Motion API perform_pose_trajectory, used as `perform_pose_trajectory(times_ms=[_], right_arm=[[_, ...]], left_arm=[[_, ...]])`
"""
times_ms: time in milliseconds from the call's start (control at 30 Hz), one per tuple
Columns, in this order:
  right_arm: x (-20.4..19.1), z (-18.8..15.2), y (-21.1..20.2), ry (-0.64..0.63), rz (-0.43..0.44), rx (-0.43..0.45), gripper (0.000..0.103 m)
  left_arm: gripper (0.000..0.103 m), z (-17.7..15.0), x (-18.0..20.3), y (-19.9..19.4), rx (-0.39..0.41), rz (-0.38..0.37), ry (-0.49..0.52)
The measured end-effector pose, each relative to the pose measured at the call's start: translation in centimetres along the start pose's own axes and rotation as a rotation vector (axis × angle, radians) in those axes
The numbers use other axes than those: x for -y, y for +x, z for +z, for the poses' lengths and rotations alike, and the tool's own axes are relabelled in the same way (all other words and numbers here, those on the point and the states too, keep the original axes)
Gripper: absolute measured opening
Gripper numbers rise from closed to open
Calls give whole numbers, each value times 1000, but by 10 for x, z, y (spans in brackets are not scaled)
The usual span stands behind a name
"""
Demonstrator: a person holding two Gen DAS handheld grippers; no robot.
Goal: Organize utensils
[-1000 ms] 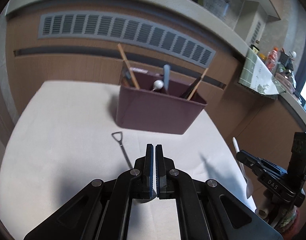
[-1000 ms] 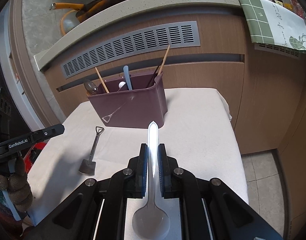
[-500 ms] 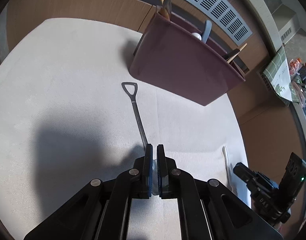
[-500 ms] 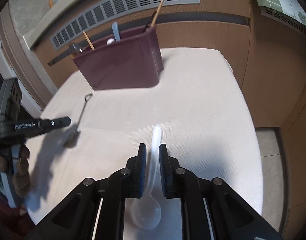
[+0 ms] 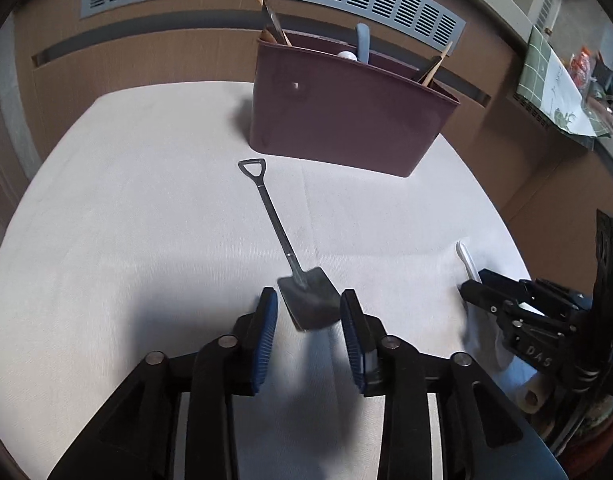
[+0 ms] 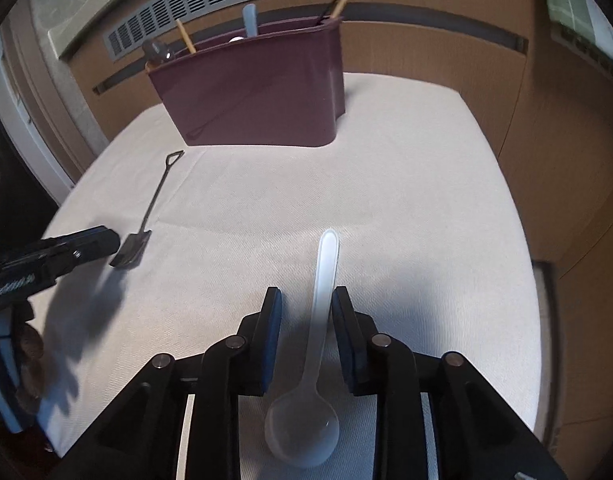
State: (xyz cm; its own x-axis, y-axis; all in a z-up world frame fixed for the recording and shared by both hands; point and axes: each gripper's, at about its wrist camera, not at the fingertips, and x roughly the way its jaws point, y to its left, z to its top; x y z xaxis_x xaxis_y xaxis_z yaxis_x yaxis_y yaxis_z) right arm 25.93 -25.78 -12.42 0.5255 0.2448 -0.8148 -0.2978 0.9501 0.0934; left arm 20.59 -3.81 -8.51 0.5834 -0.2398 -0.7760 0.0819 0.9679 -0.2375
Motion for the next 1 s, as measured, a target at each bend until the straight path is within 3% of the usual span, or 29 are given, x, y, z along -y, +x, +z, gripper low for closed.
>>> perform_pose_trajectory(times_ms=[133, 167, 200, 433, 667, 900, 1000], right_arm=[[-9, -1, 2, -45, -54, 18, 23], [-8, -1, 1, -36, -56, 23, 10], [-6, -2, 0, -24, -50, 29, 9], [12, -12, -22, 47, -25, 122, 9], [18, -20, -40, 76, -16, 234, 9], [25, -24, -46, 103, 44, 271, 9], [26, -24, -47, 109, 51, 280, 9]], left_arm=[[38, -1, 10, 1, -1, 23, -34], [38, -1, 15, 3, -2, 28, -27], [38, 0, 20, 6, -3, 41, -22], [38, -4, 33, 21, 8, 200, -20], [41, -11, 30, 18, 20, 301, 7], [42, -11, 42, 25, 7, 296, 66], [44, -8, 37, 27, 19, 264, 36]])
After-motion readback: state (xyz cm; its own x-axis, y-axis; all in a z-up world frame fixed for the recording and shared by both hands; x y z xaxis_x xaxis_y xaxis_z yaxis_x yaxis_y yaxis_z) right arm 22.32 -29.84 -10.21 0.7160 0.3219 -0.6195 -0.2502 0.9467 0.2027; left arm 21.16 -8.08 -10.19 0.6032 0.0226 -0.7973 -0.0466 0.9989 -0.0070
